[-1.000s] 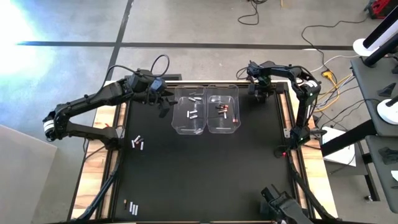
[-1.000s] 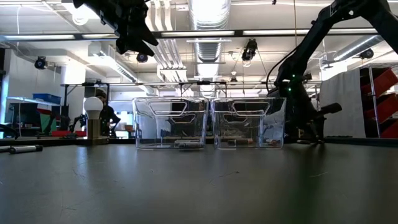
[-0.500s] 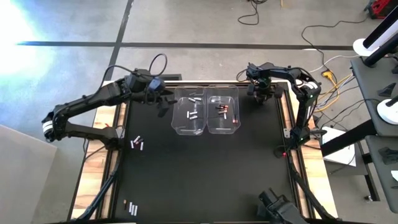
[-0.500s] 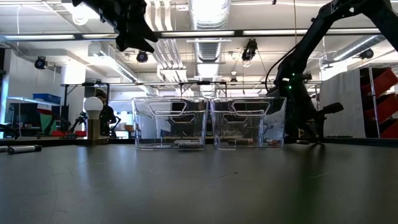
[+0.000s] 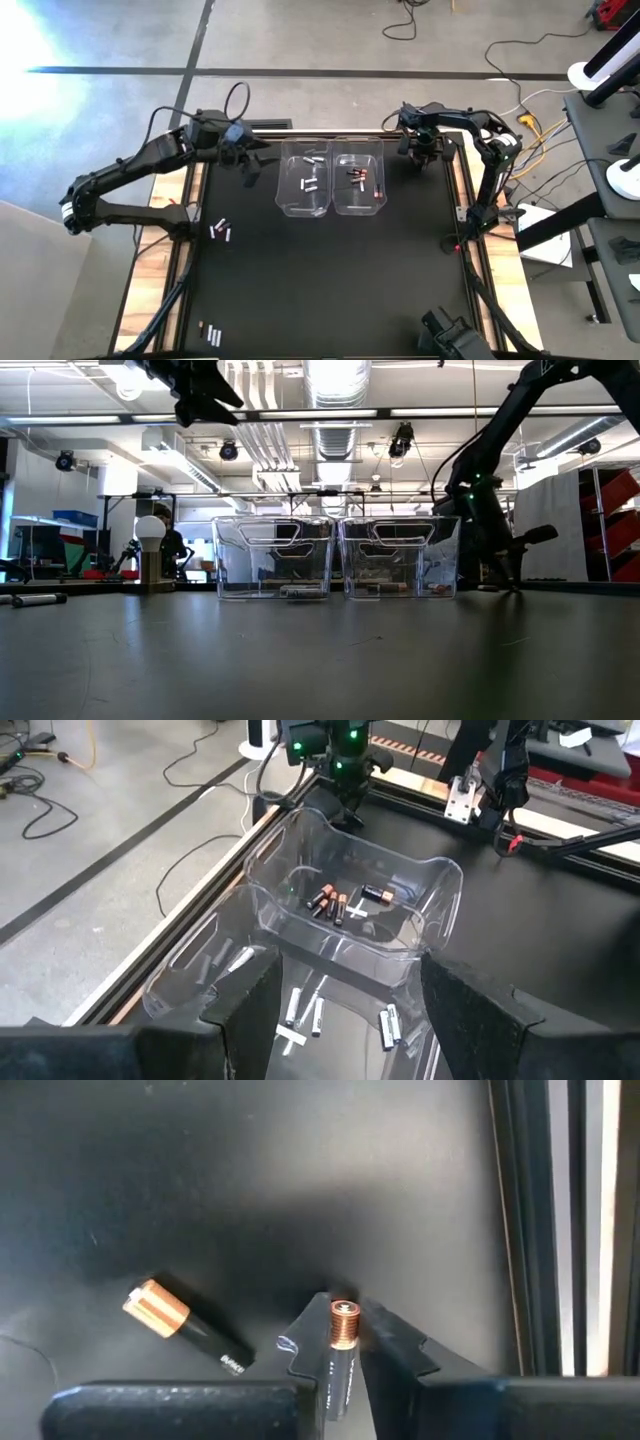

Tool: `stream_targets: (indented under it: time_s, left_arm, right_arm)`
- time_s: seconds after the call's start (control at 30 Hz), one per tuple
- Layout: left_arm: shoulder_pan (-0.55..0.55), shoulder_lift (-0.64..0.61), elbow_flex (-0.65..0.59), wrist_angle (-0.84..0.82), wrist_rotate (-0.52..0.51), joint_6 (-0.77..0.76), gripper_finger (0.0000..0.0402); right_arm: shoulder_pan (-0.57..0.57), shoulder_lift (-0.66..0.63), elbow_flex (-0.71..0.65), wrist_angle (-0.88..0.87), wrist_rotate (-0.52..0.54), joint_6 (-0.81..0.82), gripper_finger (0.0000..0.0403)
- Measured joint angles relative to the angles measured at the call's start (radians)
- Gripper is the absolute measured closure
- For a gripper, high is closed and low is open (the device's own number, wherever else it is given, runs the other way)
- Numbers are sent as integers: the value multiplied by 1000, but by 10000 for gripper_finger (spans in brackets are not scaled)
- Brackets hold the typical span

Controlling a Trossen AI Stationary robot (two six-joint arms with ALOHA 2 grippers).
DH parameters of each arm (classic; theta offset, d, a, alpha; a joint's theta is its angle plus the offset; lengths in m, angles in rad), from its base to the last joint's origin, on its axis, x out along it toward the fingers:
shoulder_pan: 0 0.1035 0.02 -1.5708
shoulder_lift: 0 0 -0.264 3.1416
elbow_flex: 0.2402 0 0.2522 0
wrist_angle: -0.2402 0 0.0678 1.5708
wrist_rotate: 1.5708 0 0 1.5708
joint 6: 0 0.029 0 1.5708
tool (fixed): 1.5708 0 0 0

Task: Sort batteries
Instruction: Put the brown battery into the right transparent bin

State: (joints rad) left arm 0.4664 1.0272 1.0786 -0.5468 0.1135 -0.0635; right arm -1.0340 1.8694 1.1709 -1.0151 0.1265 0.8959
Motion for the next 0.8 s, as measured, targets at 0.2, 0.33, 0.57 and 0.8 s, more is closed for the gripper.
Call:
stream_targets:
  time_s: [0.2,0.33,0.57,0.8]
  left_arm:
    - [0,-25,0,-19,0,-20,186]
    - [0,-34,0,-37,0,-27,186]
    - [0,-46,0,-38,0,-27,186]
    - [0,-64,0,-38,0,-35,186]
  right_arm:
    - [3,0,-4,11,9,9,333]
    - [3,1,-7,16,8,-25,335]
    - [6,1,-9,22,8,-20,383]
    - [6,-9,-2,7,19,-31,380]
